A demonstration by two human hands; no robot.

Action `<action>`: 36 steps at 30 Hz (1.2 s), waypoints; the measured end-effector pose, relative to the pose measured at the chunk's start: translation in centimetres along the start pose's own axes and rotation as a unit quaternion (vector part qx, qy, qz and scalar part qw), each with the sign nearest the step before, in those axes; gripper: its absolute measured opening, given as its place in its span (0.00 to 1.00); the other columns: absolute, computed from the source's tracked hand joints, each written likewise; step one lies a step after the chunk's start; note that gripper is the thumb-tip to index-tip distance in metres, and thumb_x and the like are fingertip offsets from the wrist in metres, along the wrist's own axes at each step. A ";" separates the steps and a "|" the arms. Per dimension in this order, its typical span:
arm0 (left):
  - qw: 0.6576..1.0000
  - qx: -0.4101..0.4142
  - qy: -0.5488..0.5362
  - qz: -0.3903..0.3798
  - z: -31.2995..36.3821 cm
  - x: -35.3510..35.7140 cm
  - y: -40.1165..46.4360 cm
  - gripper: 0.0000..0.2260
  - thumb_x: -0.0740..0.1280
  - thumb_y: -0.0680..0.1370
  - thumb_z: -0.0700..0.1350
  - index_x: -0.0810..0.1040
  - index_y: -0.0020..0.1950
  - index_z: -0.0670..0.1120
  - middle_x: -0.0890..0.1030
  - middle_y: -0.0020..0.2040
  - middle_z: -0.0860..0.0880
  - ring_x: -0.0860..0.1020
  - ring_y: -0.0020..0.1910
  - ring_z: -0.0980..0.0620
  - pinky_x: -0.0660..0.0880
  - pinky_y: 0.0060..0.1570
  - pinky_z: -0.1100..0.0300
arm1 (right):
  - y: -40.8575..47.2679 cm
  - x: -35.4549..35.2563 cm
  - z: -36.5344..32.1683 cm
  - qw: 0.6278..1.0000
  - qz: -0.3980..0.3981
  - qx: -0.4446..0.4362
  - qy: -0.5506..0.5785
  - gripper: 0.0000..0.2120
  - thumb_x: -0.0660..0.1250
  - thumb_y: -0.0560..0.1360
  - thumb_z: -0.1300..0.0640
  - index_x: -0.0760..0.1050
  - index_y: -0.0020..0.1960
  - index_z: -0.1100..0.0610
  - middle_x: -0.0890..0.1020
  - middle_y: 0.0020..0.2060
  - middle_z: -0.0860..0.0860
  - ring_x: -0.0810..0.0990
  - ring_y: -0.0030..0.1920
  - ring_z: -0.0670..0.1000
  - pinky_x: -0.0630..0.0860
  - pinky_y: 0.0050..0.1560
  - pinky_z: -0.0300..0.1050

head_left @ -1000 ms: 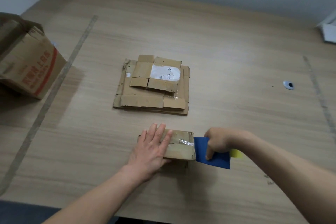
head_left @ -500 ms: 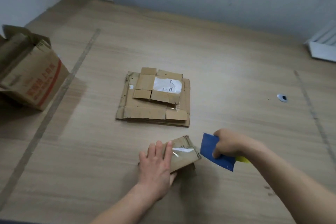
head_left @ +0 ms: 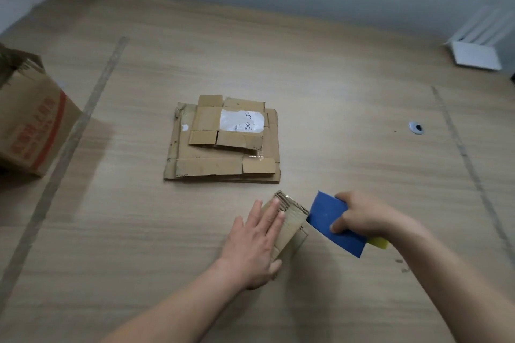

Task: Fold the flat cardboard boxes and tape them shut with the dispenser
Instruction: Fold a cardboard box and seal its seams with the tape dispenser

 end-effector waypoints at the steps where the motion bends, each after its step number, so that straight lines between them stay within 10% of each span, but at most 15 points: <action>1: 1.000 -0.002 -0.001 0.000 -0.1 0.0 0.0 0.42 0.55 0.77 0.66 0.35 0.80 0.50 0.27 0.77 0.48 0.40 0.78 0.38 0.59 0.70 0.40 | -0.1 0.1 0.1 1.000 0.001 0.000 0.005 0.17 0.78 0.68 0.54 0.77 0.54 0.53 0.83 0.47 0.50 0.82 0.46 0.51 0.81 0.44 0.47; 7: 0.999 -0.012 0.015 0.025 -0.4 -3.2 1.8 0.48 0.54 0.67 0.79 0.44 0.80 0.55 0.49 0.78 0.48 0.58 0.69 0.40 0.63 0.63 0.42 | -0.9 0.4 0.0 1.000 0.013 -0.004 0.027 0.18 0.77 0.67 0.53 0.76 0.54 0.50 0.82 0.47 0.50 0.82 0.45 0.51 0.83 0.45 0.49; 13: 0.999 -0.039 0.006 0.019 0.1 -1.9 2.0 0.46 0.52 0.71 0.77 0.43 0.81 0.54 0.47 0.76 0.49 0.62 0.63 0.42 0.68 0.60 0.47 | -1.6 1.0 0.4 1.000 0.018 0.000 0.026 0.19 0.77 0.66 0.52 0.75 0.54 0.50 0.82 0.46 0.49 0.82 0.45 0.51 0.83 0.46 0.50; 23: 0.992 -0.105 -0.075 0.012 1.2 -0.4 0.1 0.47 0.48 0.74 0.75 0.39 0.80 0.45 0.33 0.79 0.48 0.58 0.68 0.42 0.69 0.65 0.49 | -4.0 -1.3 1.4 0.996 0.014 -0.018 0.084 0.21 0.77 0.70 0.55 0.75 0.60 0.52 0.82 0.50 0.51 0.82 0.49 0.53 0.81 0.52 0.53; 29: 0.986 -0.075 -0.132 0.063 0.8 -2.2 -0.6 0.35 0.55 0.81 0.60 0.46 0.81 0.45 0.36 0.80 0.46 0.36 0.79 0.40 0.50 0.76 0.43 | -6.7 -2.7 0.5 0.980 -0.027 -0.083 0.178 0.26 0.77 0.62 0.53 0.79 0.59 0.47 0.86 0.48 0.50 0.85 0.48 0.52 0.82 0.46 0.48; 33: 0.853 -0.040 -0.354 0.383 -1.3 -7.8 -2.8 0.19 0.59 0.79 0.40 0.75 0.69 0.39 0.73 0.71 0.44 0.70 0.71 0.48 0.63 0.71 0.64 | -8.2 -3.5 -0.8 0.968 -0.054 -0.129 0.207 0.24 0.77 0.64 0.56 0.80 0.59 0.45 0.87 0.47 0.48 0.86 0.47 0.50 0.81 0.46 0.44; 36: 0.628 -0.159 -0.729 0.220 -2.2 -6.9 -1.4 0.16 0.62 0.83 0.42 0.73 0.70 0.42 0.80 0.63 0.45 0.79 0.60 0.50 0.74 0.61 0.60 | -9.6 -4.3 -2.3 0.955 -0.072 -0.173 0.229 0.27 0.76 0.62 0.55 0.81 0.61 0.45 0.87 0.50 0.50 0.86 0.51 0.53 0.81 0.51 0.47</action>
Point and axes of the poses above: each hand's wrist, its own y-axis towards the middle knuckle, its own x-axis out of the palm, z = x × y, the point moved 8 cm from there along y, towards the middle knuckle
